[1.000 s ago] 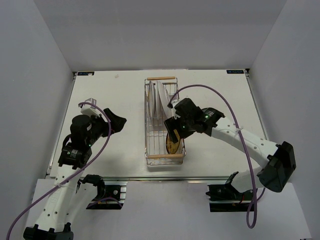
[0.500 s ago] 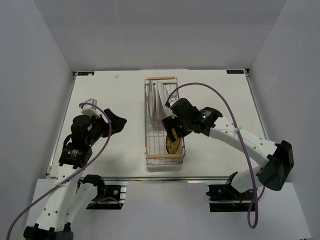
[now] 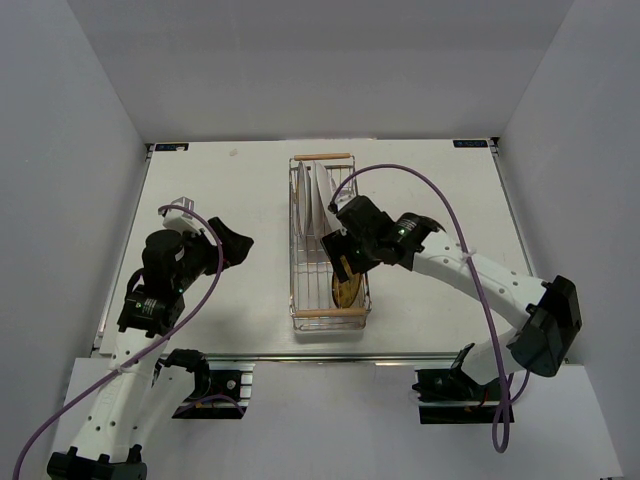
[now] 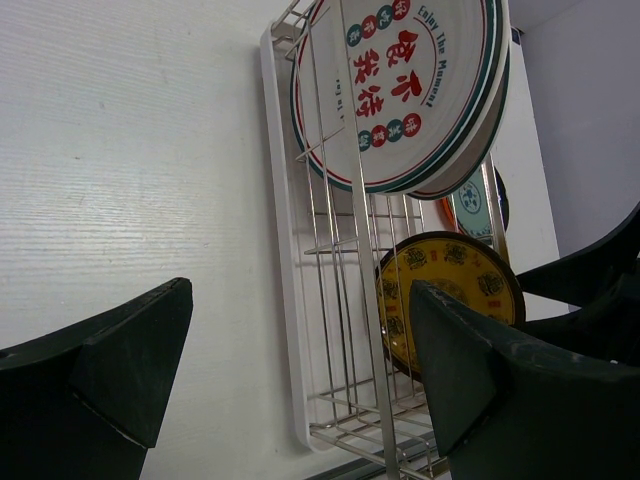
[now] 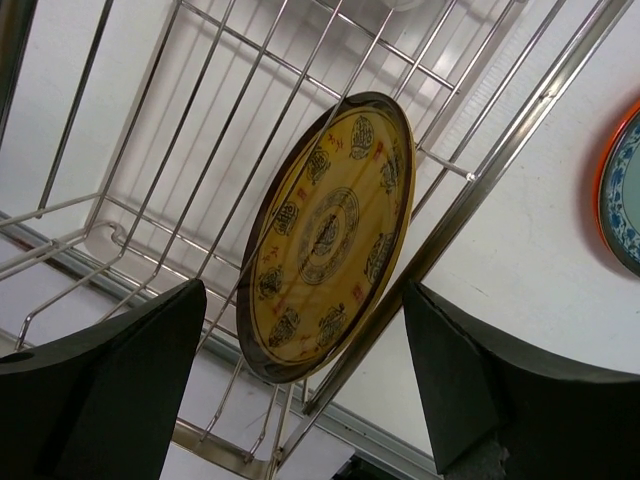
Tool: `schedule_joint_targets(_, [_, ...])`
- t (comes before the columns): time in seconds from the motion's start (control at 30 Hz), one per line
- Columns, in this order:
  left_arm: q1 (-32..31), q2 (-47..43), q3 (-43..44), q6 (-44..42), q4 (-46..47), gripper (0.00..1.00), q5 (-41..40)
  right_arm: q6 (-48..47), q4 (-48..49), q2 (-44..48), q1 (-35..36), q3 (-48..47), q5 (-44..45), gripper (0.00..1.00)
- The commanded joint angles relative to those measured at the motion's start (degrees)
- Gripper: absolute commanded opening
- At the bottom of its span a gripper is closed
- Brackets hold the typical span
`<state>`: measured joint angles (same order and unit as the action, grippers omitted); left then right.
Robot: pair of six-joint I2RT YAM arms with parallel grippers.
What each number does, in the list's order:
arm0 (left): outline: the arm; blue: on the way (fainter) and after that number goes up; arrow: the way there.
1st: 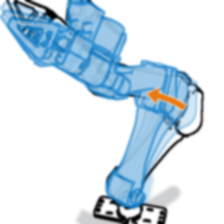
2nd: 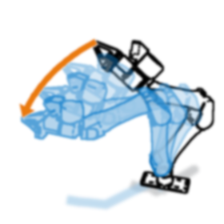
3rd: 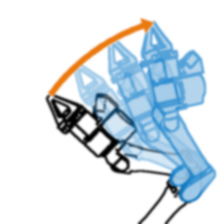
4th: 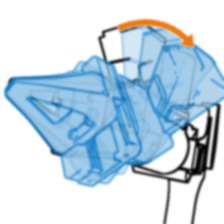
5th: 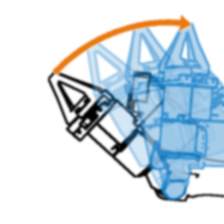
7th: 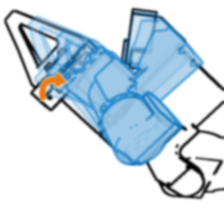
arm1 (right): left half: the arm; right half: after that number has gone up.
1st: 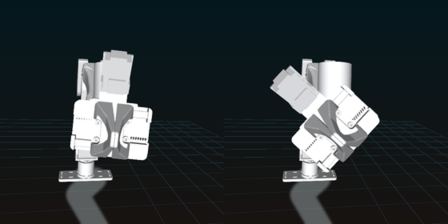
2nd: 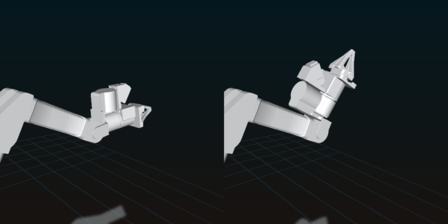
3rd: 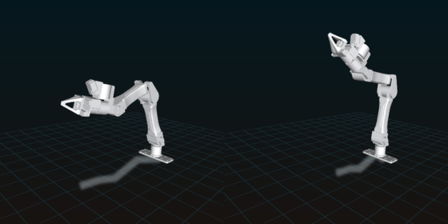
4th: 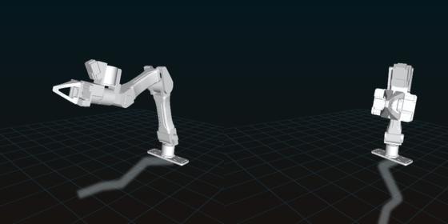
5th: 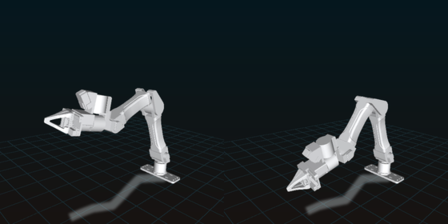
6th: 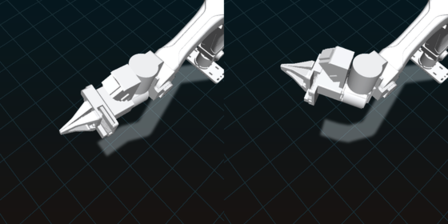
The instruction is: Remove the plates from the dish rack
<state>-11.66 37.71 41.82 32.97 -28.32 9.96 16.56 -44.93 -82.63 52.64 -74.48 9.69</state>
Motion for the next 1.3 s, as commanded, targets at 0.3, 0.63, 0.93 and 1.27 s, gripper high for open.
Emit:
schedule_joint_targets(0.3, [-0.2, 0.69, -0.43, 0.43, 0.02, 0.98, -0.2, 1.46, 1.42, -1.22, 0.18, 0.82, -1.87, 0.73])
schedule_joint_targets(0.63, [-0.2, 1.4, -0.69, 0.69, 0.54, 0.98, -0.11, 4.36, -0.07, -4.2, 0.44, -0.23, 0.14, 0.5])
schedule_joint_targets(0.93, [-0.2, 1.22, -0.69, 0.6, 0.63, 0.98, -0.2, 7.35, -1.39, -4.56, 0.27, -1.55, 3.76, 0.26])
schedule_joint_targets(1.27, [-0.2, 0.87, -0.6, 0.6, 0.37, 0.98, -0.2, 6.91, -0.95, -1.75, 0.27, -5.59, 3.93, 0.11])
